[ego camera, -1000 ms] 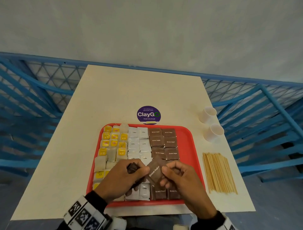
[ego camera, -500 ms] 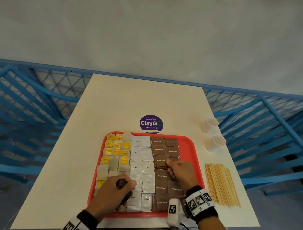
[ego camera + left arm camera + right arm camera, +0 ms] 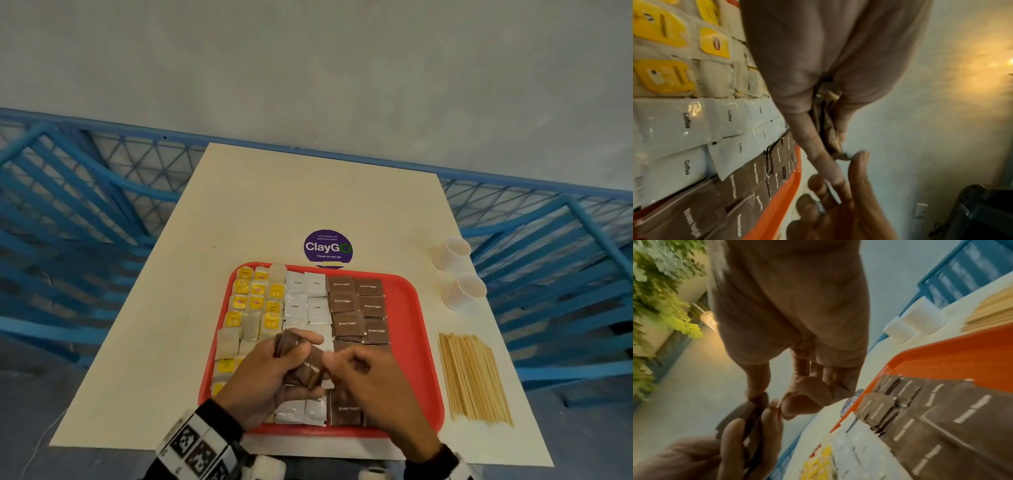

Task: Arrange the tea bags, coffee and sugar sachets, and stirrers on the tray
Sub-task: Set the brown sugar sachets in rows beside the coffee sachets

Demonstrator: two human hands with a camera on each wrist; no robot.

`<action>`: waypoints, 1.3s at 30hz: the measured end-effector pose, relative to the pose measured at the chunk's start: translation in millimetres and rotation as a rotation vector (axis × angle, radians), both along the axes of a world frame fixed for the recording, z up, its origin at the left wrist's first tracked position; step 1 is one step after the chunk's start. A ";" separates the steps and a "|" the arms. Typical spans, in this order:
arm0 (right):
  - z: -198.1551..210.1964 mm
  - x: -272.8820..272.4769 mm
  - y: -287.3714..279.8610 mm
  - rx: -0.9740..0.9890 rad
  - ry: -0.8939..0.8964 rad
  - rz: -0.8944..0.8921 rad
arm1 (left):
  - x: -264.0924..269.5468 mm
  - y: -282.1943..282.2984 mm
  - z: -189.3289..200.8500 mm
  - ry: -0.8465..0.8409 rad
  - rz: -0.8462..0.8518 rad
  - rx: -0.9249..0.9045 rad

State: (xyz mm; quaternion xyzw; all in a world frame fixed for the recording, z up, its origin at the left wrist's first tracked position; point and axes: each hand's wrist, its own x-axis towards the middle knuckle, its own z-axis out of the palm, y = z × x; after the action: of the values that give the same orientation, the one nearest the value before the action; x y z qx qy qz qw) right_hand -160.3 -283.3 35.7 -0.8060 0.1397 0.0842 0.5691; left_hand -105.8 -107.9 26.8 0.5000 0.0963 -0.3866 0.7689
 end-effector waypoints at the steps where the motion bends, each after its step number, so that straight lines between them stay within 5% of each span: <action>1: 3.3 -1.0 4.8 0.018 -0.023 -0.002 | -2.2 -1.4 0.1 -0.053 0.016 0.033; 11: -3.6 -2.6 7.3 -0.137 -0.087 -0.022 | -10.5 -7.1 8.0 -0.333 0.119 0.199; 19: 11.9 -8.0 -9.2 0.306 -0.037 -0.065 | -2.2 5.5 16.0 -0.247 -0.053 0.146; 30: -4.8 -21.7 -15.7 0.449 0.008 -0.127 | -9.2 0.6 10.4 -0.208 -0.015 0.183; 36: -38.6 -3.4 -55.4 0.257 0.037 -0.273 | -13.5 -5.9 -3.1 -0.190 -0.087 0.307; 39: -66.0 18.1 -98.3 0.079 0.065 -0.401 | -5.8 -6.1 -13.3 -0.364 -0.265 0.486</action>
State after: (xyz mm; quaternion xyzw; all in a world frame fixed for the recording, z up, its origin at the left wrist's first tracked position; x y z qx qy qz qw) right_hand -142.2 -381.6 -30.3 -0.7359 0.3125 0.0007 0.6007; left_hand -111.6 -114.0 13.5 0.7379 -0.0190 -0.3536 0.5745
